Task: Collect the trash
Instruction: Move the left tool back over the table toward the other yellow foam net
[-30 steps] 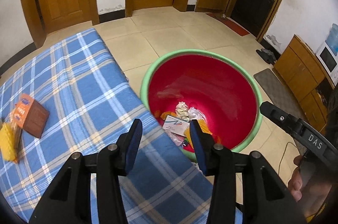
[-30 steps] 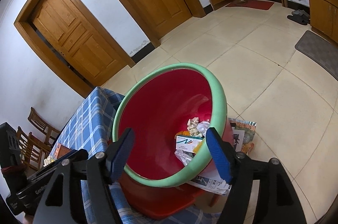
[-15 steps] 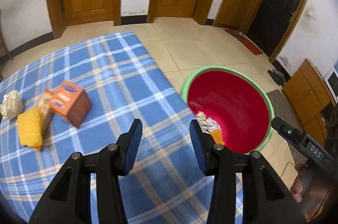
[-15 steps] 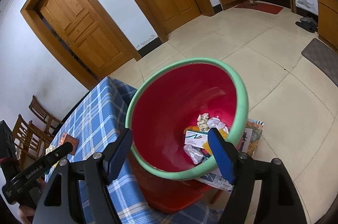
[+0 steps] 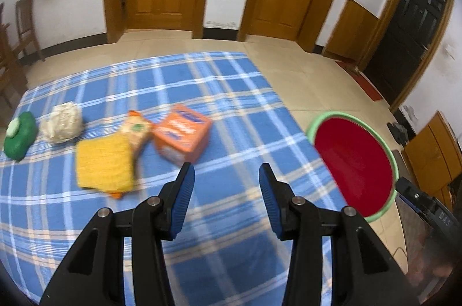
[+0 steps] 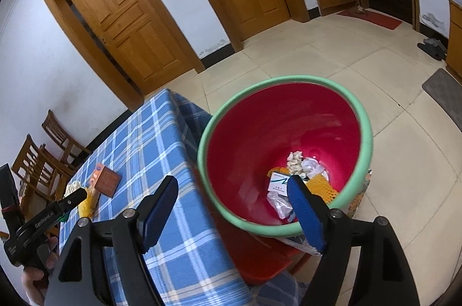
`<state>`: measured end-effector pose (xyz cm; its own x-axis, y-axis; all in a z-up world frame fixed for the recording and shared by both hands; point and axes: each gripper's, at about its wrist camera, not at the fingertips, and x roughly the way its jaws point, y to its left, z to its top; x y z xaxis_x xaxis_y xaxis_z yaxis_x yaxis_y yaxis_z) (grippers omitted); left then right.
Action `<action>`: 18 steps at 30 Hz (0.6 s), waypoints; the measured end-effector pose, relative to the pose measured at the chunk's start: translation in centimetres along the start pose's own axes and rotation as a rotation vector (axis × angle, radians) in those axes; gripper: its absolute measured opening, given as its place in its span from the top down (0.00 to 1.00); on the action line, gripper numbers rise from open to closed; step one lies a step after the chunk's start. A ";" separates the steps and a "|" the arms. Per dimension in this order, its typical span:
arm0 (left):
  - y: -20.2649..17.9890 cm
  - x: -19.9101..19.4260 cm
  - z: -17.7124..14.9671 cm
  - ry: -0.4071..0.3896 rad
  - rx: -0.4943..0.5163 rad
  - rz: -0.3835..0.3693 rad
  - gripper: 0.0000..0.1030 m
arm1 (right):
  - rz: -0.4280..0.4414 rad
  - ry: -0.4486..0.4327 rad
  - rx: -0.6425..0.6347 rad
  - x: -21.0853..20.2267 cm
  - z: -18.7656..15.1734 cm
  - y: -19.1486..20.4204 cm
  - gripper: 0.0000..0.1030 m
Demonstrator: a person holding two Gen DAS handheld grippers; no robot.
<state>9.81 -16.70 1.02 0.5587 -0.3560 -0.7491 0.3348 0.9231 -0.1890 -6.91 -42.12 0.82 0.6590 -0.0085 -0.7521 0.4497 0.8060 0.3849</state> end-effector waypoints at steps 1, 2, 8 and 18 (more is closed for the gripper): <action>0.7 -0.1 0.0 -0.002 -0.012 0.010 0.55 | 0.003 0.002 -0.009 0.1 0.0 0.5 0.21; 1.5 -0.2 0.0 -0.004 -0.023 0.021 0.55 | 0.004 0.004 -0.015 0.2 0.0 0.8 0.21; 5.2 -0.1 0.0 -0.005 -0.075 0.074 0.55 | 0.014 0.024 -0.054 0.9 -0.2 2.8 0.19; 9.1 1.4 -0.1 0.009 -0.118 0.120 0.55 | 0.022 0.054 -0.120 2.3 -0.3 6.1 0.17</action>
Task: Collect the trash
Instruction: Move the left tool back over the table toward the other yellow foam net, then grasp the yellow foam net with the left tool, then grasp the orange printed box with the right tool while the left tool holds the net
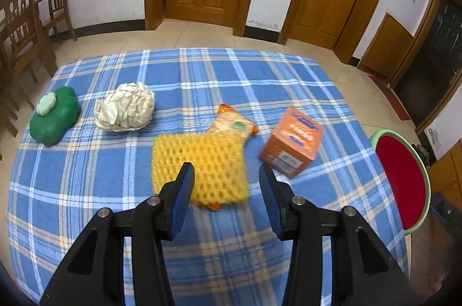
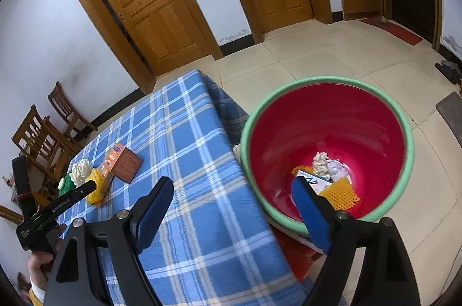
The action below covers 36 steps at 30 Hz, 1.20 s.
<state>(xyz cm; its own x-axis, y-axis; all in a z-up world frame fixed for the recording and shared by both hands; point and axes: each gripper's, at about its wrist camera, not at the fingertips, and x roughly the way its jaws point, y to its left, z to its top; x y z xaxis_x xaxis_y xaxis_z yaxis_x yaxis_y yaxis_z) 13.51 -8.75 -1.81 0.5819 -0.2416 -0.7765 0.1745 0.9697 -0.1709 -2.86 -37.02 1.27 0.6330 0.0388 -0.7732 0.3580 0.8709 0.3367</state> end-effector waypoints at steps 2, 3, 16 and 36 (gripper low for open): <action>0.4 0.4 -0.1 0.006 -0.007 -0.001 0.55 | 0.003 0.007 -0.012 0.4 0.0 0.7 0.16; 0.6 0.6 -0.1 0.010 -0.010 -0.002 0.55 | 0.006 0.011 -0.018 0.6 0.0 1.0 0.16; 2.6 1.5 -0.9 0.005 -0.062 -0.054 0.57 | 0.044 0.040 -0.103 2.7 0.3 5.5 0.14; 6.8 -1.7 -1.1 -0.091 -0.161 -0.132 0.91 | 0.112 0.101 -0.253 7.8 0.6 13.4 0.11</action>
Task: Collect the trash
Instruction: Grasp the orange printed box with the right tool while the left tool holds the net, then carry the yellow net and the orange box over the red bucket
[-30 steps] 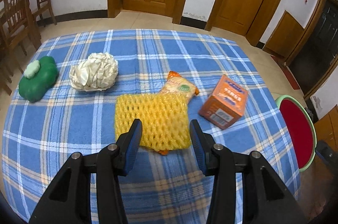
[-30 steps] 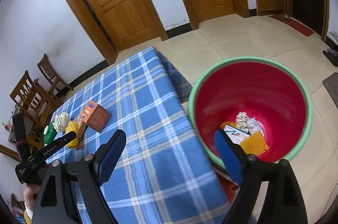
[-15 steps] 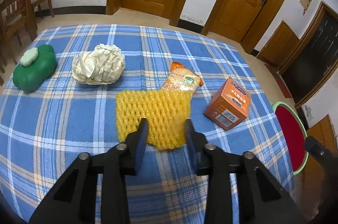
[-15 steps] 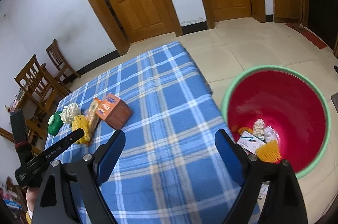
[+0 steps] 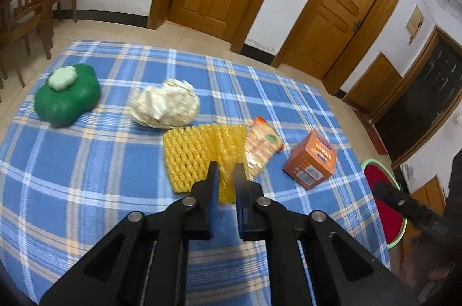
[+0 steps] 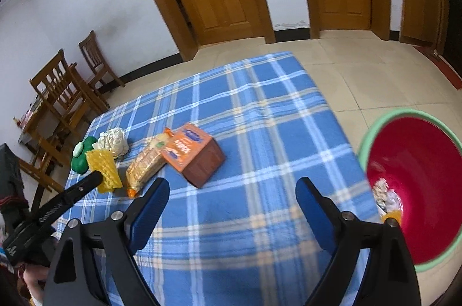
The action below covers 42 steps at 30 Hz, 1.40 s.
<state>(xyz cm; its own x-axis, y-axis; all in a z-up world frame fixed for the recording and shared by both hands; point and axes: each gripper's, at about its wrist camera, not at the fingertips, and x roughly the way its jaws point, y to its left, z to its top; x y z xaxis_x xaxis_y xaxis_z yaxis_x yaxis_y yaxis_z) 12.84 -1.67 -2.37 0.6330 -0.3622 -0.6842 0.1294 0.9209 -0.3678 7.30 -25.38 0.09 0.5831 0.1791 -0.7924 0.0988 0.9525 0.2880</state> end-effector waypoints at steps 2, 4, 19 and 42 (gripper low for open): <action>0.8 -0.5 0.2 -0.014 -0.020 0.003 0.91 | 0.004 0.007 -0.020 0.8 0.3 0.7 0.10; 1.5 -0.8 0.3 -0.024 -0.044 0.008 0.91 | 0.004 0.014 -0.039 1.6 0.5 1.4 0.09; 4.2 -0.2 0.2 -0.025 -0.115 0.001 0.91 | -0.021 0.056 -0.112 7.6 1.3 4.1 0.26; 1.5 -1.4 -0.6 -0.019 -0.081 -0.024 0.91 | 0.021 -0.001 -0.069 1.7 -0.4 1.9 0.32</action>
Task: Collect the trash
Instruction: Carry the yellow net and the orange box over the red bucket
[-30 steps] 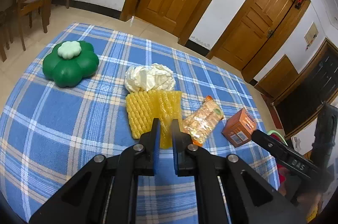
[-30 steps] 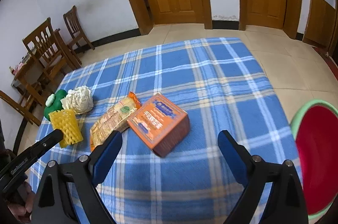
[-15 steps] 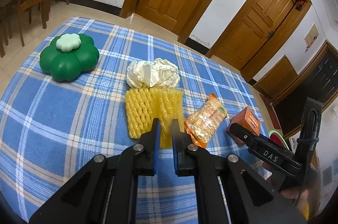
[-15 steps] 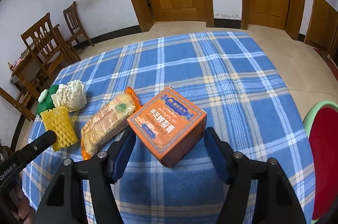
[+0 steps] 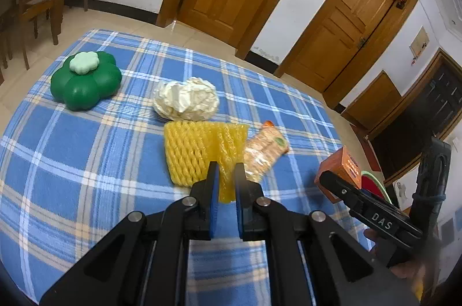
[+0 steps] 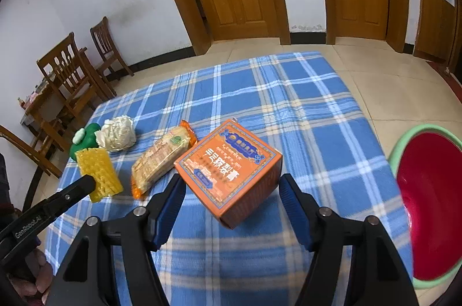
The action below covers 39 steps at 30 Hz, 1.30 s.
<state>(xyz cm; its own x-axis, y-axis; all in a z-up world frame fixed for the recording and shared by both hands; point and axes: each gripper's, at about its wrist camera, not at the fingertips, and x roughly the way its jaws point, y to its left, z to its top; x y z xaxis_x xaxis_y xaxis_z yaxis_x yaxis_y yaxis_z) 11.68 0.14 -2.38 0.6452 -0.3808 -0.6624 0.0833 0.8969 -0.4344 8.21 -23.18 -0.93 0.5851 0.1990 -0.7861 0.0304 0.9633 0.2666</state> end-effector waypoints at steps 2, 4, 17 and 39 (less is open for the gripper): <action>-0.6 -0.4 -0.2 -0.001 0.009 -0.006 0.91 | -0.001 -0.005 0.007 -0.9 -0.3 -0.2 0.32; -1.2 -0.9 -0.4 -0.002 0.019 -0.014 0.91 | 0.001 -0.013 0.017 -1.7 -0.5 -0.4 0.32; -5.9 -3.4 -1.4 -0.008 0.096 -0.074 0.91 | -0.029 -0.086 0.090 -7.8 -2.5 -3.6 0.32; -15.9 -2.9 -3.5 0.083 0.262 -0.208 0.91 | -0.129 -0.188 0.287 -14.4 -5.8 -13.5 0.32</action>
<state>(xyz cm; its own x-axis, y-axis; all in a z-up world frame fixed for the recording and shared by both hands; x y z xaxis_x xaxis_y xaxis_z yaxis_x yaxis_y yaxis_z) 5.85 -13.83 4.34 0.5306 -0.5689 -0.6284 0.4061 0.8213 -0.4007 -5.31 -37.99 3.54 0.6993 0.0174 -0.7146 0.3243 0.8832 0.3389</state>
